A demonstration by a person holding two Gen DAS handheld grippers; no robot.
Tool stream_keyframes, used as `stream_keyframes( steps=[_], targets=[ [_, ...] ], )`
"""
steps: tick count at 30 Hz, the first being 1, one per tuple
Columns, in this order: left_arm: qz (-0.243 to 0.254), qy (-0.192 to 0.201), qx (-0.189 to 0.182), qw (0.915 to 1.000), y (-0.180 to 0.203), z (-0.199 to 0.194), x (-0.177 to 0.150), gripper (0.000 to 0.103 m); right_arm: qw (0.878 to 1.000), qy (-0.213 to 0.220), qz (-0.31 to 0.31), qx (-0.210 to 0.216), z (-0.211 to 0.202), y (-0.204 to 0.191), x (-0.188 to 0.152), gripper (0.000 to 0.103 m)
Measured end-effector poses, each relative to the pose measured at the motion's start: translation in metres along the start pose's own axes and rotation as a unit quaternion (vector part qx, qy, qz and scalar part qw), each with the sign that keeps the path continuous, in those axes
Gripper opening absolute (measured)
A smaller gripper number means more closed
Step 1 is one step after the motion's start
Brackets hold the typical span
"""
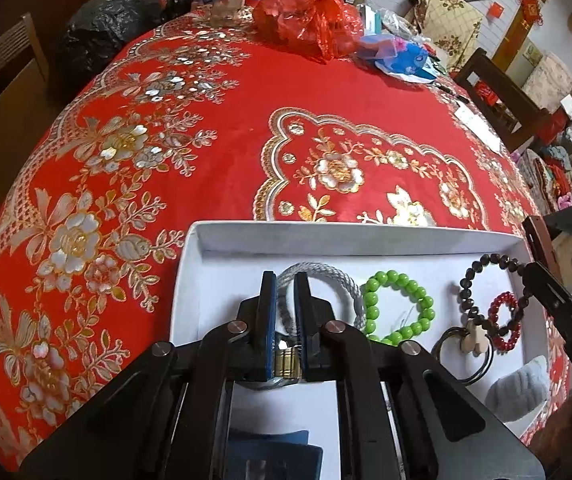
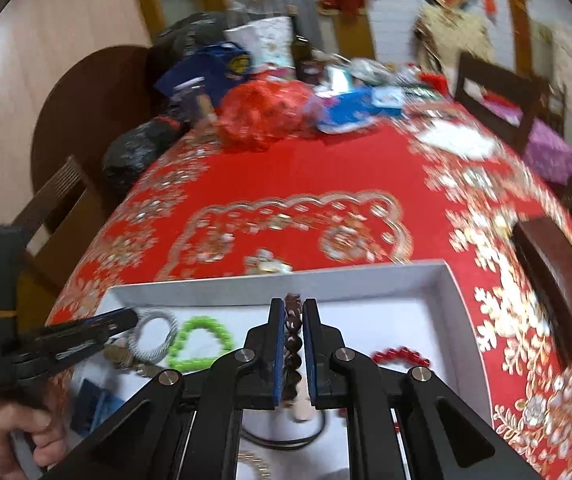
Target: Organize jewelry
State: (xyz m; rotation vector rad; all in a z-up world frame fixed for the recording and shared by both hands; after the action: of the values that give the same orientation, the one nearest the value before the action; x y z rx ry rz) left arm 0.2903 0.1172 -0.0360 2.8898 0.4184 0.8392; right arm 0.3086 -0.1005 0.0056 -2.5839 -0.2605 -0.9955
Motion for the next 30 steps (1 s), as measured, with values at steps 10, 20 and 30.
stream_keyframes(
  steps=[10, 20, 30],
  targets=[
    [0.004, 0.007, 0.013, 0.9999, 0.006, -0.014, -0.003, 0.031, 1.000, -0.005, 0.022, -0.005, -0.015, 0.025, -0.007, 0.040],
    [0.076, 0.081, 0.022, 0.9935, 0.040, -0.104, -0.025, 0.088, 0.998, -0.014, -0.031, -0.058, -0.088, 0.008, -0.048, 0.093],
    [0.102, 0.088, 0.058, 0.9892, 0.028, -0.181, -0.117, 0.103, 0.997, -0.010, -0.048, -0.056, -0.192, 0.000, -0.128, 0.103]
  ],
)
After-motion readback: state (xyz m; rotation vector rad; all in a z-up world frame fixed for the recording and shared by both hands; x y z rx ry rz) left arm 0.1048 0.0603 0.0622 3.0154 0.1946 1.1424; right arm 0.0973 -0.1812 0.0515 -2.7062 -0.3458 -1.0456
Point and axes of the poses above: each gripper's, at about its wrist camera, not at the fingertips, and z roughly the way its jaws point, y to its right, x to its top, the point moved 4 cm from there along z, roughly the way its jaws point, and after that the axes turned 1 degree about z, right-handed, at the moved point
